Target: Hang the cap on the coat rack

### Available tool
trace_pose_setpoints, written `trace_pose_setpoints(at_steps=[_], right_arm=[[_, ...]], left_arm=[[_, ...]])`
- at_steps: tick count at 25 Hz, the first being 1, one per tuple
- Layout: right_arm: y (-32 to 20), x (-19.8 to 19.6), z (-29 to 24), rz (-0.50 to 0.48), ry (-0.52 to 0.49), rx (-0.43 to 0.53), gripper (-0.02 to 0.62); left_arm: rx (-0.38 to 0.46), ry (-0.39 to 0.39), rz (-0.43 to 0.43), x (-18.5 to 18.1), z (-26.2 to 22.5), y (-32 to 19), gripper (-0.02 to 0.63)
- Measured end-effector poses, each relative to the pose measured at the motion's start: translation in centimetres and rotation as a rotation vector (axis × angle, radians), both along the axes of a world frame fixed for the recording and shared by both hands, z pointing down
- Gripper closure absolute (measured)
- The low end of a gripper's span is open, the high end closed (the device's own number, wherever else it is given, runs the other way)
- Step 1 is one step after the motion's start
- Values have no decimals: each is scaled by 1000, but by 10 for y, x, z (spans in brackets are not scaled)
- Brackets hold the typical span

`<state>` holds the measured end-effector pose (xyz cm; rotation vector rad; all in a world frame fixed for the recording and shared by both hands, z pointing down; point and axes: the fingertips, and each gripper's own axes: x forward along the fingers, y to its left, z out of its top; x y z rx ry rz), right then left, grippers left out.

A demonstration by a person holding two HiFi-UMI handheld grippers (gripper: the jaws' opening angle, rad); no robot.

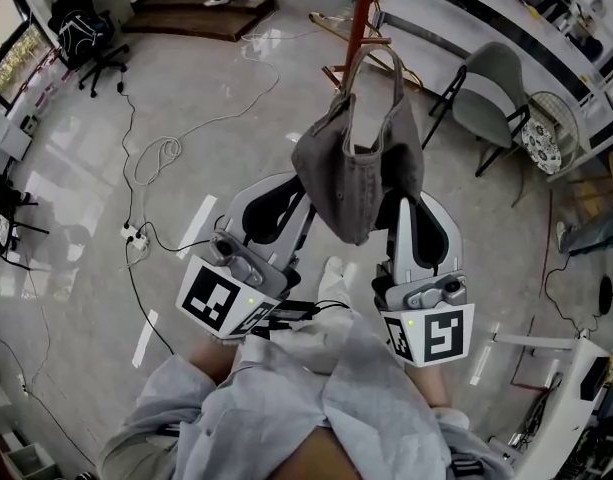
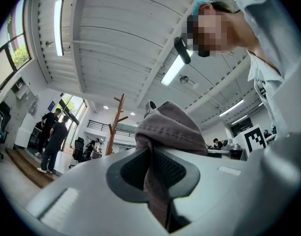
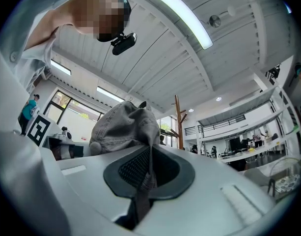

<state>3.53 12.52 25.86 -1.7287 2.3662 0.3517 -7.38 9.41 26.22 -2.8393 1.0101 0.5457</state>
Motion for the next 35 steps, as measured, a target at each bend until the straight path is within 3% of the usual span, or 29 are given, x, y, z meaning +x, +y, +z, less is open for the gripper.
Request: trace_pose_setpoints(at_steps=[12, 35], right_arm=[[-37, 17, 2, -24, 0, 14, 581], [-202, 77, 1, -155, -12, 11, 581]], left_arm=[[10, 1, -16, 18, 3, -35, 574], [15, -3, -136, 76, -1, -187, 575]])
